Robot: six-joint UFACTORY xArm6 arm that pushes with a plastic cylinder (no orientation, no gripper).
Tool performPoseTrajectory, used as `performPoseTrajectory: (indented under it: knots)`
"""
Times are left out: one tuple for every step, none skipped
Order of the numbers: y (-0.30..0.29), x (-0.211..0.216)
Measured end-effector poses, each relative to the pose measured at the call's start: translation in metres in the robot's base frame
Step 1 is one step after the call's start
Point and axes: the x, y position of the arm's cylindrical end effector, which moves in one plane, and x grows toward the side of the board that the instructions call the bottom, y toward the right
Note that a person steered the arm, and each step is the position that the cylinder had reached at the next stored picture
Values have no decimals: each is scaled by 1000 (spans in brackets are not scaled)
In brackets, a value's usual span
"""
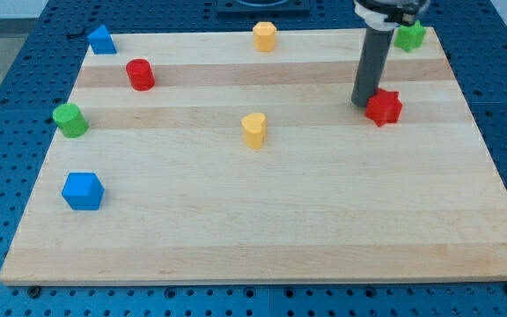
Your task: Push the red star to the center right
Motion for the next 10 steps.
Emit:
performPoseTrajectory:
  knots:
    - [19,7]
    - [24,7]
    - [15,14]
    - [-3,29]
    - [-6,42]
    - [0,42]
    - [10,34]
    - [23,26]
    - [46,26]
    - [66,26]
